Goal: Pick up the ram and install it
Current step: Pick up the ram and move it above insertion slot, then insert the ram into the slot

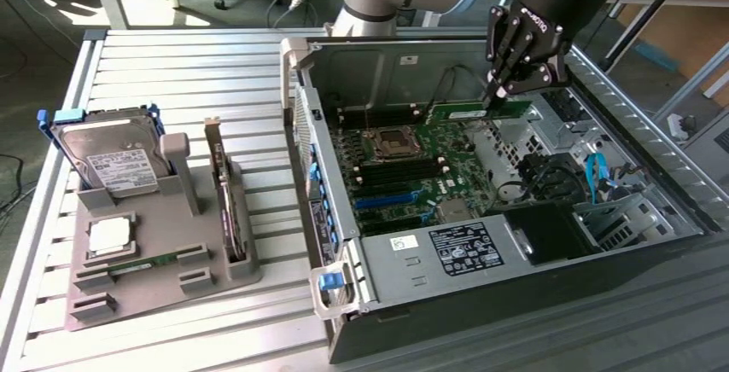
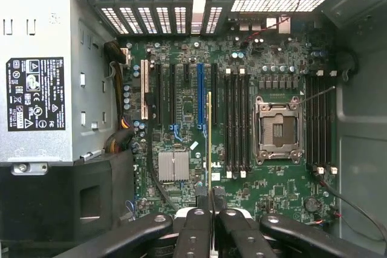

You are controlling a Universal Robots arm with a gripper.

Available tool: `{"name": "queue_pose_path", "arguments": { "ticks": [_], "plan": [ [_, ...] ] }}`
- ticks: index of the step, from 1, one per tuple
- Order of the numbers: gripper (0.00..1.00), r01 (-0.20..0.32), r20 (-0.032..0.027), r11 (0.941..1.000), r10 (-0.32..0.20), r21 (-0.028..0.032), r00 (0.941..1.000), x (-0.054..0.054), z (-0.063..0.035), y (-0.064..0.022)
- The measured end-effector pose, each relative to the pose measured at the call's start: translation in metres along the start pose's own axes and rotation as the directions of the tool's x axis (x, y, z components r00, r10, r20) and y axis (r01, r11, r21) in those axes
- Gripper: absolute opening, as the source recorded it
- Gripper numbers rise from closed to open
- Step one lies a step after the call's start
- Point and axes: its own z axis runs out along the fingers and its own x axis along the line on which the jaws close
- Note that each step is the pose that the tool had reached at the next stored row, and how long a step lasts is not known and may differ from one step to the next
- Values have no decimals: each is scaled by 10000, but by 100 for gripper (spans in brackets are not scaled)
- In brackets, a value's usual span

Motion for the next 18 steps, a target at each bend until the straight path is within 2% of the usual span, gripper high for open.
{"name": "queue_pose_path", "arguments": {
  "ticks": [9, 14, 18],
  "plan": [
    [12, 0, 1, 10000, 0, -2, 10000, -1, 6, 0],
    [12, -2, 2, 10000, 2, -80, 10000, 0, 67, -12],
    [12, -3, 1, 9999, 3, -112, 10000, 2, 152, -16]
  ]
}}
